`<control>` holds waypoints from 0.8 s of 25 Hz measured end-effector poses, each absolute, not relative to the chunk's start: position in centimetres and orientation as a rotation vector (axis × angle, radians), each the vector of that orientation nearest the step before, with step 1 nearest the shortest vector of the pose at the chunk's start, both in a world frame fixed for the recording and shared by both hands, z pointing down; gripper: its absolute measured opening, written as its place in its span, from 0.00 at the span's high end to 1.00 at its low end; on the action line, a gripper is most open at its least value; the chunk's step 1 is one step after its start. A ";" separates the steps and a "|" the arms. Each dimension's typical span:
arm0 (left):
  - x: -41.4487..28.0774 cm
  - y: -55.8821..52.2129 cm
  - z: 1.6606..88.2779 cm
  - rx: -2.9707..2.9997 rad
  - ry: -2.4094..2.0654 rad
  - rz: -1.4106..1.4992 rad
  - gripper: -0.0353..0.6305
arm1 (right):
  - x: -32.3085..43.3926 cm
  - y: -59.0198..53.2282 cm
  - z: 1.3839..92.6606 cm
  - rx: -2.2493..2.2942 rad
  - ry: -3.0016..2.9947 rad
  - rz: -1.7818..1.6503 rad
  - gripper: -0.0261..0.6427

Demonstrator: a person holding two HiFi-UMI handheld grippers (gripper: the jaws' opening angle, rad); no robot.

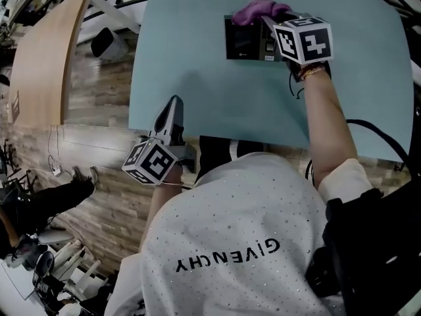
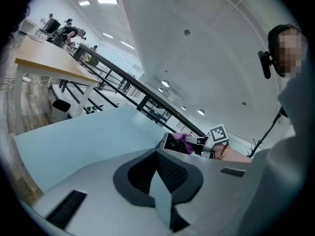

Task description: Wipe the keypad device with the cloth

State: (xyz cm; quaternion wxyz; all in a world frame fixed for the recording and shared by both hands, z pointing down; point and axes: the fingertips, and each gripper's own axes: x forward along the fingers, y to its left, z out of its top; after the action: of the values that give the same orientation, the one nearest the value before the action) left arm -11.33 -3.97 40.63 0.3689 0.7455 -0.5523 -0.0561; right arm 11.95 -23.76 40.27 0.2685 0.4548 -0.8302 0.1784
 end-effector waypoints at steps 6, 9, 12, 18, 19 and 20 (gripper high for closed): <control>-12.3 -4.2 40.4 1.930 -1.435 -0.142 0.95 | 8.3 -24.4 40.0 1.214 -2.282 0.603 0.85; -13.2 -4.2 40.3 1.910 -1.465 -0.169 0.95 | 5.8 -24.0 40.0 1.150 -2.296 0.578 0.85; -13.0 -3.8 40.6 1.893 -1.458 -0.180 0.95 | 3.5 -23.6 39.9 1.097 -2.327 0.555 0.85; -13.5 -3.0 40.7 1.871 -1.467 -0.202 0.95 | 0.0 -23.0 37.7 1.033 -2.438 0.338 0.85; -13.7 -3.1 40.7 1.869 -1.471 -0.207 0.95 | -1.1 -22.6 37.4 0.981 -2.483 0.291 0.85; -13.7 -3.1 40.7 1.868 -1.470 -0.211 0.95 | -2.0 -22.1 37.6 0.929 -2.501 0.267 0.85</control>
State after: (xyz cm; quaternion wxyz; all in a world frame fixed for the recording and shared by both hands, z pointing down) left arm -13.69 -3.09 40.71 0.3686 0.7276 -0.5726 -0.0823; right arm -2.00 -22.10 37.59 0.2281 0.3373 -0.9082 0.0968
